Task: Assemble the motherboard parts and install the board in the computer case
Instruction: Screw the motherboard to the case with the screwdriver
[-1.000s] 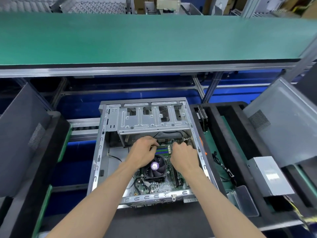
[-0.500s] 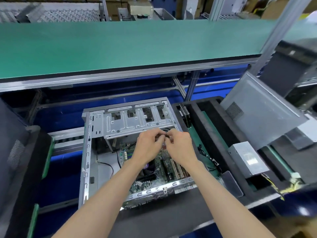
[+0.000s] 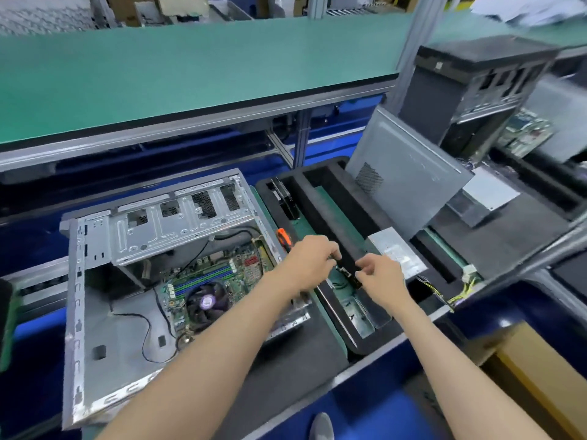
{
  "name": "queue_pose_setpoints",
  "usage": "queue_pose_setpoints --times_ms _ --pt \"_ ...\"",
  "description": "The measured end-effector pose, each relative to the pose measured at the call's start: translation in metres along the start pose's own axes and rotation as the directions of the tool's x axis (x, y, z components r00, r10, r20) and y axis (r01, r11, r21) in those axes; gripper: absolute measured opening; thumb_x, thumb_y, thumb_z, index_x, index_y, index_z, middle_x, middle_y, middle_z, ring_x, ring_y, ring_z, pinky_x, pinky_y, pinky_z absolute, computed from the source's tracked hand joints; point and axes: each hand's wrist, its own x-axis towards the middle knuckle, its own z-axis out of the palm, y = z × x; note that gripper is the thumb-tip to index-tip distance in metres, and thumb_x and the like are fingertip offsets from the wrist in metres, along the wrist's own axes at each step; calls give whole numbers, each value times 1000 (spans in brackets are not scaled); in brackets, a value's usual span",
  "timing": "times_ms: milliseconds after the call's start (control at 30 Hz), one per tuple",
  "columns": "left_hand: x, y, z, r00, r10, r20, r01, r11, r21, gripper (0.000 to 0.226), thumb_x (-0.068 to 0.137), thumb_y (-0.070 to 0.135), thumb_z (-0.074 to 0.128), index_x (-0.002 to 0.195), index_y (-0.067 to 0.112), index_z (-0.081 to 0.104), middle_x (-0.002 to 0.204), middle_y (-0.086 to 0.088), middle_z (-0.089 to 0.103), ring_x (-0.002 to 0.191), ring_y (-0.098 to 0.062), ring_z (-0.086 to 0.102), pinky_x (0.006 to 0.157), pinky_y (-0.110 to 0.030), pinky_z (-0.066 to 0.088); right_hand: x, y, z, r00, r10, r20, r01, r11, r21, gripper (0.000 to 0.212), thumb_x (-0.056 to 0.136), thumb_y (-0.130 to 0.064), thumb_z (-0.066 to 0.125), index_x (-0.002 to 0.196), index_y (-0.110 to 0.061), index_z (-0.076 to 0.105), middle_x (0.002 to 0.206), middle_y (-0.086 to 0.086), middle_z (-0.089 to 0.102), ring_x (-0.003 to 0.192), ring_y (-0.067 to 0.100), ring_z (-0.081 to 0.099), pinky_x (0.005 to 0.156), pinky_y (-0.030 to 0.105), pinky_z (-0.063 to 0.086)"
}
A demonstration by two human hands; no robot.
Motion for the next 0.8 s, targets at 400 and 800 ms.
queue_pose_setpoints --times_ms 400,800 --pt "79 23 108 910 -248 332 209 967 149 24 87 1 54 101 11 71 113 -14 68 104 -34 64 88 -38 54 13 89 17 992 44 120 0 940 -342 22 93 -29 63 108 -17 54 111 3 53 99 30 62 74 38 47" --pt "101 11 187 860 -402 315 173 809 561 22 90 11 55 112 16 57 110 -4 62 101 -29 64 73 -34 36 29 102 35 992 -22 122 75 890 -450 21 89 -16 62 104 -15 47 103 4 60 88 26 66 59 31 36"
